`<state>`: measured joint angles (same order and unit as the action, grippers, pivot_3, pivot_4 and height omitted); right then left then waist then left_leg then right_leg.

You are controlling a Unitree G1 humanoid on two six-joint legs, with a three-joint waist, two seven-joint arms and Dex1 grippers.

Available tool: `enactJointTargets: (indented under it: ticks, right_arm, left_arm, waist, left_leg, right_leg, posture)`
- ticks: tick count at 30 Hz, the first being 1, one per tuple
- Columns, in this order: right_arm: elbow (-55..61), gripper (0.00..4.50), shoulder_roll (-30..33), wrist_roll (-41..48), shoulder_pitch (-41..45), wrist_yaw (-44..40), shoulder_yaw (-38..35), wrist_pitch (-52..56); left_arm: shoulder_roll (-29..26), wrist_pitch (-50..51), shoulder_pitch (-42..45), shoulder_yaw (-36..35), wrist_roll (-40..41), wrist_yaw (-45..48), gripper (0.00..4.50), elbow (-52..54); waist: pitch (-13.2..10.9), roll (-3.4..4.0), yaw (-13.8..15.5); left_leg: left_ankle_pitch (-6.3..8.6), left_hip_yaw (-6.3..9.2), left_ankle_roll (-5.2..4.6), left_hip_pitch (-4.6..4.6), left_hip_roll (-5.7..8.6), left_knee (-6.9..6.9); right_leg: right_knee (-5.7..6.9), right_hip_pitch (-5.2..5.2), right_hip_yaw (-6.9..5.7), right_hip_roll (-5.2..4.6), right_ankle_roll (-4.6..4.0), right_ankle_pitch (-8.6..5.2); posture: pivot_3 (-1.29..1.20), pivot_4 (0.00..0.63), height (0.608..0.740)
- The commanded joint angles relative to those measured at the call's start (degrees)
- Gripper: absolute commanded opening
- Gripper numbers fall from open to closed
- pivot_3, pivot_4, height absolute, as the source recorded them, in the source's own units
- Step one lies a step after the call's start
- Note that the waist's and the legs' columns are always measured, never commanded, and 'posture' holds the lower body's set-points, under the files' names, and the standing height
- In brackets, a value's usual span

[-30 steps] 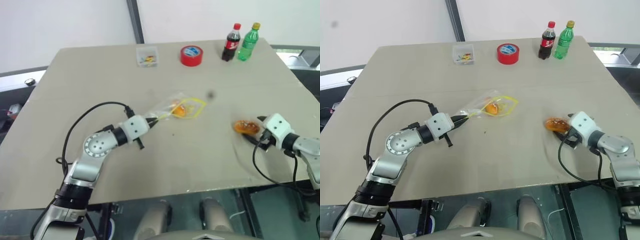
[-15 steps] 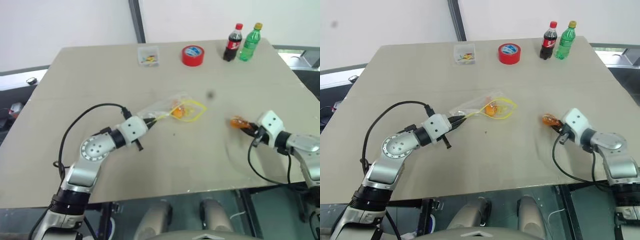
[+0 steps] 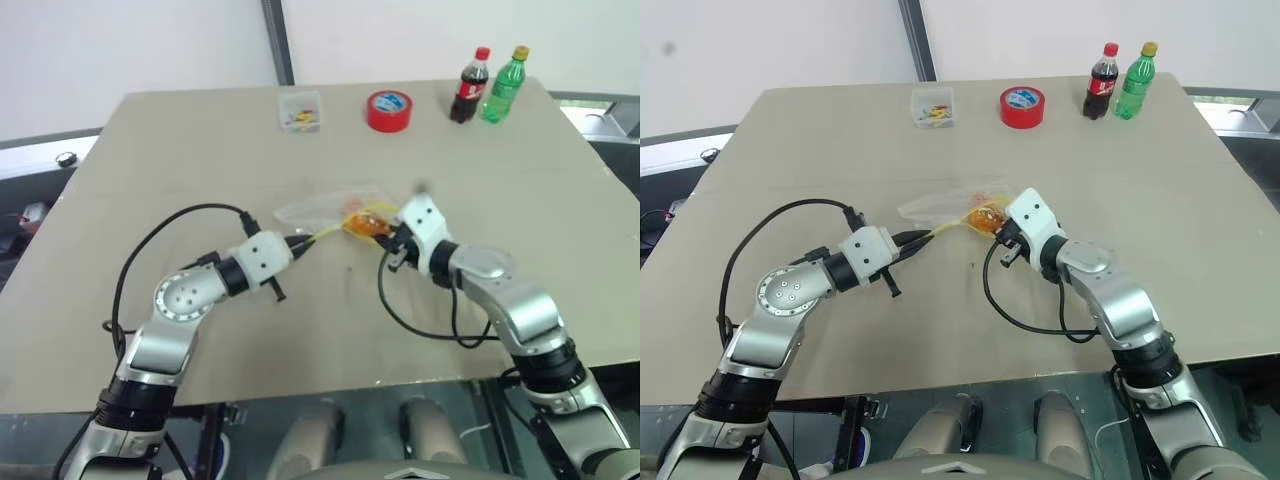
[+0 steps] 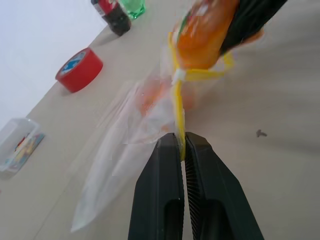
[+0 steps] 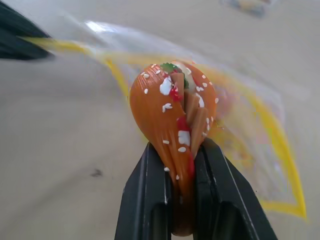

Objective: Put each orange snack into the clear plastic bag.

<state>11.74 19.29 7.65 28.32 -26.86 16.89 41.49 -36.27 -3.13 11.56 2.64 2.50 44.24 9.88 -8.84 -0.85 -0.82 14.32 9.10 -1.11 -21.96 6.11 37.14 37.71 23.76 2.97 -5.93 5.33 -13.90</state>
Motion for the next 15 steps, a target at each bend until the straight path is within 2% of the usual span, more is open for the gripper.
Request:
enactJointTargets:
  ticks: [1, 5, 10, 15]
  right_arm:
    - [-4.1, 0.15, -1.0, -2.9, 2.2, 0.8, 1.3, -3.8]
    - [-10.8, 0.15, -5.4, -3.2, 5.2, 1.4, 0.6, -6.0]
    - [-14.8, 0.15, -11.9, 1.4, 6.7, 2.2, -5.1, -3.9]
    - [-21.2, 0.15, -15.5, -1.9, 9.2, 9.3, -7.1, -6.1]
  left_arm:
    - [-1.5, -1.4, -1.0, -0.9, 1.3, 1.5, 0.0, 2.5]
    - [-2.9, -2.7, -2.2, -0.3, 0.4, 3.0, 0.0, 2.4]
    - [-3.5, -3.0, -3.7, 0.1, -0.6, 3.1, 0.0, 2.3]
    - [-3.2, -2.8, -4.6, 0.0, -0.9, 2.6, 0.0, 2.7]
  waist:
    - [0.0, 0.0, -0.1]
    - [0.0, 0.02, -0.6]
    - [0.0, 0.03, -1.3]
    - [0.0, 0.05, -1.4]
  left_leg:
    - [-0.01, 0.0, 0.02, 0.0, 0.0, -0.01]
    - [-0.02, -0.05, 0.04, -0.01, -0.03, -0.06]
    - [-0.02, -0.05, 0.03, -0.01, -0.05, -0.12]
    - [-0.01, -0.05, 0.03, -0.01, -0.04, -0.13]
  right_leg:
    - [0.0, 0.01, 0.0, 0.0, 0.0, 0.0]
    - [0.02, 0.08, 0.06, 0.04, 0.0, 0.0]
    - [0.02, 0.11, 0.08, 0.05, -0.01, 0.0]
    - [0.05, 0.18, 0.08, 0.05, -0.01, 0.01]
  posture:
    - [0.0, 0.15, 0.74]
    - [0.0, 0.15, 0.74]
    - [0.0, 0.15, 0.74]
    - [0.0, 0.15, 0.74]
